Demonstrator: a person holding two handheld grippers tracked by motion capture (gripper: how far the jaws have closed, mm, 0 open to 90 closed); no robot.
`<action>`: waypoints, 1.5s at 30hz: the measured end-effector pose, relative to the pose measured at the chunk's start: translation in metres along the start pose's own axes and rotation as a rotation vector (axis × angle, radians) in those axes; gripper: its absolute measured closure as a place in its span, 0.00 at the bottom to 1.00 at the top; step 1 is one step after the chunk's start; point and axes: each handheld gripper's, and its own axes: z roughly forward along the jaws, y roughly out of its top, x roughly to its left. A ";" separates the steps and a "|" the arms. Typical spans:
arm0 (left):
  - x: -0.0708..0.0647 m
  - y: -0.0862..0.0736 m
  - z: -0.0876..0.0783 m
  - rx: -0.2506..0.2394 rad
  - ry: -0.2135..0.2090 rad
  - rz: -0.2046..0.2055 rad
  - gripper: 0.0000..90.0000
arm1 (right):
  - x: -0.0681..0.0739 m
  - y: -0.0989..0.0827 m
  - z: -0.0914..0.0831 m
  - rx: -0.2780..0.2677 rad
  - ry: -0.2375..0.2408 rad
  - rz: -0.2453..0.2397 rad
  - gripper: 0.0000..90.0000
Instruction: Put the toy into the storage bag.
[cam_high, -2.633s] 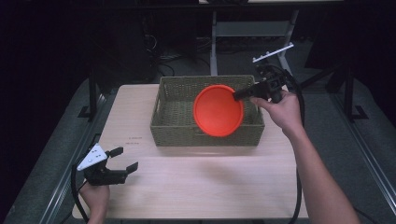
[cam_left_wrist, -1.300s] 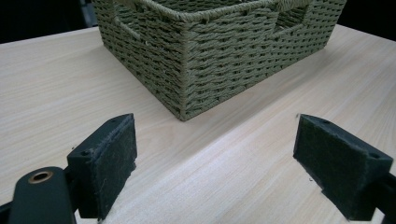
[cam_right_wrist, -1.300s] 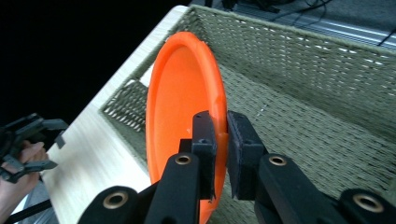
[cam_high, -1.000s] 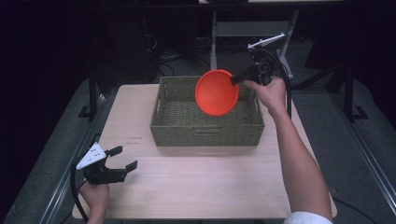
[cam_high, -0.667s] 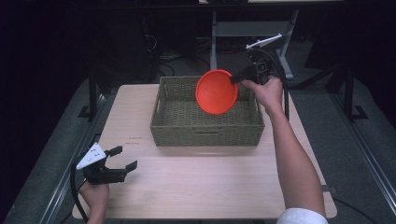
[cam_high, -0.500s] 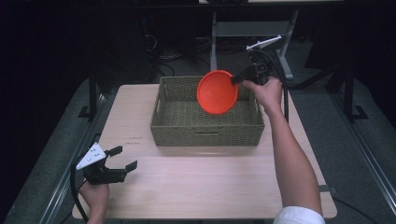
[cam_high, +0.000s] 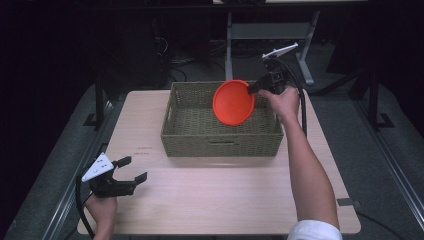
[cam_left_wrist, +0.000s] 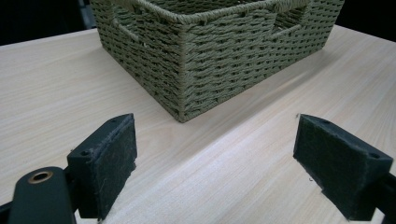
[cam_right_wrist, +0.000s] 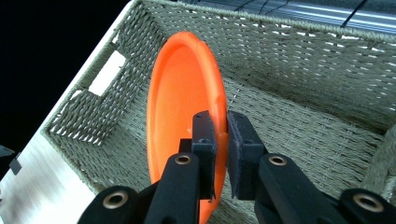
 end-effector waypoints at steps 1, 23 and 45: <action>0.000 0.000 0.000 0.003 -0.001 -0.003 0.14 | 0.000 0.000 0.002 0.005 0.000 0.005 0.91; 0.000 0.000 -0.001 0.002 -0.001 0.000 0.14 | -0.008 -0.010 0.036 0.075 -0.025 0.031 0.91; -0.001 0.000 0.001 0.002 -0.004 0.000 0.14 | -0.015 -0.023 0.065 0.166 -0.037 0.055 0.91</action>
